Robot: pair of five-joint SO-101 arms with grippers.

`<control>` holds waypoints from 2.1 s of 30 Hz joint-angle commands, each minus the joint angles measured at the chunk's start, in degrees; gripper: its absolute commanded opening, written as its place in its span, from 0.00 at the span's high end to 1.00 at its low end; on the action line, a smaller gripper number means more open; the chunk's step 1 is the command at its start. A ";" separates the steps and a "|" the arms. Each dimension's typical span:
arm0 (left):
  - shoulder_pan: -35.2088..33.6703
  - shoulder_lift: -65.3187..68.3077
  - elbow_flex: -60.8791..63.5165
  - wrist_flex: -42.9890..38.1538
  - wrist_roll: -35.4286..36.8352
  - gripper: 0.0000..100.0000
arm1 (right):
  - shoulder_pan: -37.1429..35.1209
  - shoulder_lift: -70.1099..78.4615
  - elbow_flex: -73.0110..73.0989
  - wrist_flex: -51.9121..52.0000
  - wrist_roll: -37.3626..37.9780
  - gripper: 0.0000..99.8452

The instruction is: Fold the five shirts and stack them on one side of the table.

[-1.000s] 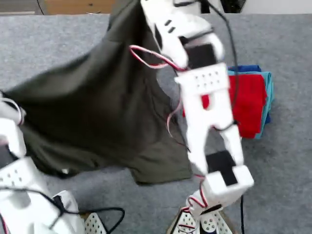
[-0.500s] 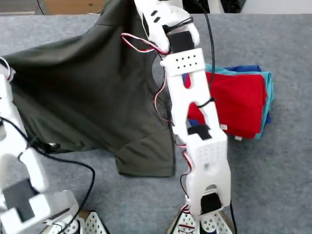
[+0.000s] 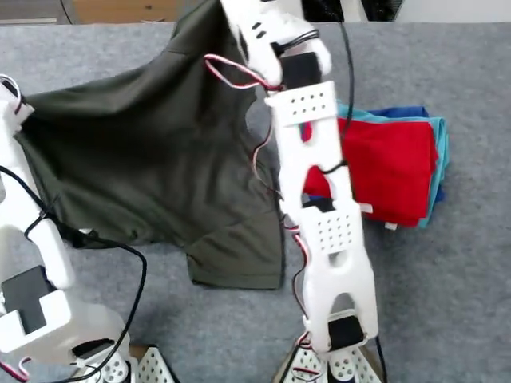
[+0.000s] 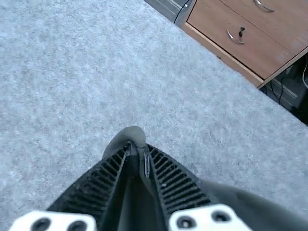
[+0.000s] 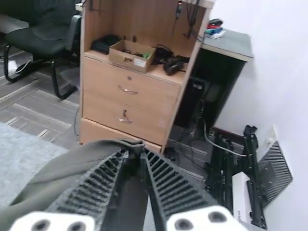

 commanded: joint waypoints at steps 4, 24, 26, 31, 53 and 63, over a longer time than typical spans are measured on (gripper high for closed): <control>-0.09 -11.21 -18.37 12.31 0.53 0.98 | 1.71 -7.96 -13.93 1.23 -1.41 1.00; 2.20 -39.43 0.53 19.69 -7.65 0.98 | 1.71 -37.67 -11.30 0.97 -1.49 1.00; 1.58 -38.02 9.41 14.86 -10.11 0.98 | 1.71 -37.93 -11.30 0.97 -1.49 1.00; -0.53 -52.97 -6.33 24.44 -10.73 0.98 | 2.51 -37.93 -11.30 2.90 -1.41 1.00; -0.79 -65.89 -1.41 17.93 -11.25 0.98 | 2.07 -39.78 -4.88 5.89 -1.49 1.00; -0.26 -63.69 27.87 -5.27 -10.90 0.98 | -4.09 -32.04 -0.04 1.32 -1.14 1.00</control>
